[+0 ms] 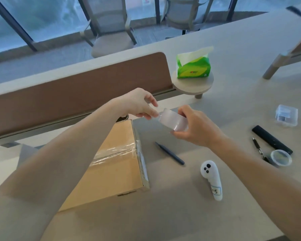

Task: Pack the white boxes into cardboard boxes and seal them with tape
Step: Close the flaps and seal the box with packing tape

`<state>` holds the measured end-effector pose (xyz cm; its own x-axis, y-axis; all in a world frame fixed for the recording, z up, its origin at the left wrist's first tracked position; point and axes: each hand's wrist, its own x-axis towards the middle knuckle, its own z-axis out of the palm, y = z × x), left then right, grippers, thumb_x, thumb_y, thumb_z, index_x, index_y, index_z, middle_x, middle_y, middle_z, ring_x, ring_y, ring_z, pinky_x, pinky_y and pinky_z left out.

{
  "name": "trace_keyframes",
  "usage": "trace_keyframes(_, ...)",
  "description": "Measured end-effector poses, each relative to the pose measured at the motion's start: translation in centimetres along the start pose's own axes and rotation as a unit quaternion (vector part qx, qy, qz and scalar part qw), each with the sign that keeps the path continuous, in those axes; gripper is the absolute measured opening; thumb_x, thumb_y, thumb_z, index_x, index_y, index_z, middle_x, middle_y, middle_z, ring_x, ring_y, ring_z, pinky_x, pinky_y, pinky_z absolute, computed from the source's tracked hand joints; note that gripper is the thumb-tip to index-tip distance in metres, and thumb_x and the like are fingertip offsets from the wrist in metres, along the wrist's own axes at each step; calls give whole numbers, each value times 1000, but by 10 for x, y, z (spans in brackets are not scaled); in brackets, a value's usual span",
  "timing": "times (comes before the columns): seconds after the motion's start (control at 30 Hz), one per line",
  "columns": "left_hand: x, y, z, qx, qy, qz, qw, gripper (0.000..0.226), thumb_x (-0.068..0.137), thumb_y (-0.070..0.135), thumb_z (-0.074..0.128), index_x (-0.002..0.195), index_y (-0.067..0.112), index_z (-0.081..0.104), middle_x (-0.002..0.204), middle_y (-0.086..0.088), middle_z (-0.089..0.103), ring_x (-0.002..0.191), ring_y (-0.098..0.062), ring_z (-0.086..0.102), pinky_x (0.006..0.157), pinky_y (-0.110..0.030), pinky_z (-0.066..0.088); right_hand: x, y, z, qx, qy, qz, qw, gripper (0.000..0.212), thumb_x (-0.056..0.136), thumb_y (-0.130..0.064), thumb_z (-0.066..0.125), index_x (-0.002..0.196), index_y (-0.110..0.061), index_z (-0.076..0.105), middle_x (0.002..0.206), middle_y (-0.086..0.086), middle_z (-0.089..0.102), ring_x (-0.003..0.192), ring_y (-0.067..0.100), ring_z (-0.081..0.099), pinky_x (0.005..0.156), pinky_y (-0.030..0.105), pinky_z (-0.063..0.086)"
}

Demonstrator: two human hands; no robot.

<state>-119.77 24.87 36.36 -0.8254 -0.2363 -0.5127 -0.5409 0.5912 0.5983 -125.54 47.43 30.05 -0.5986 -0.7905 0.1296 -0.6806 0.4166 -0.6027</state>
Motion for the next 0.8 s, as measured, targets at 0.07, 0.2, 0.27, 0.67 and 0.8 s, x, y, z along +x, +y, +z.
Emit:
trace_keyframes(0.07, 1, 12, -4, -21, 3, -9, 1000, 23, 80, 16, 83, 100, 12, 72, 82, -4, 78, 78, -12, 75, 63, -22, 54, -3, 1, 6, -7, 42, 15, 999, 46, 75, -30, 80, 96, -18, 41, 86, 2, 57, 73, 26, 52, 60, 35, 39)
trace_keyframes(0.2, 18, 47, 2, 59, 12, 9, 998, 12, 79, 16, 83, 88, 13, 76, 75, 2, 76, 71, -7, 73, 62, -19, 52, -2, 18, 32, -94, 103, 58, 989, 51, 61, -15, 82, 99, -2, 50, 81, 20, 64, 66, 42, 61, 58, 30, 33)
trace_keyframes(0.27, 36, 67, 15, 159, 50, 48, 985, 9, 77, 18, 83, 77, 21, 75, 76, 5, 73, 70, -8, 67, 63, -25, 51, 4, 30, 46, -74, 132, 105, 983, 57, 59, -10, 82, 103, 1, 48, 79, 22, 63, 66, 42, 62, 58, 29, 33)
trace_keyframes(0.67, 152, 125, 43, 386, 39, 167, 907, 25, 85, 0, 63, 88, 22, 72, 99, -3, 67, 90, -29, 66, 79, -37, 55, 65, 101, 84, 103, 202, 298, 927, 39, 81, -19, 74, 103, -1, 47, 96, 16, 58, 90, 33, 58, 69, 30, 40)
trace_keyframes(0.8, 179, 123, 53, 410, 46, 178, 893, 30, 90, -2, 56, 103, 20, 72, 113, -8, 61, 95, -32, 63, 78, -36, 52, 77, 115, 94, 166, 194, 323, 911, 54, 84, -24, 72, 127, -7, 44, 104, 5, 57, 95, 25, 59, 77, 36, 50)
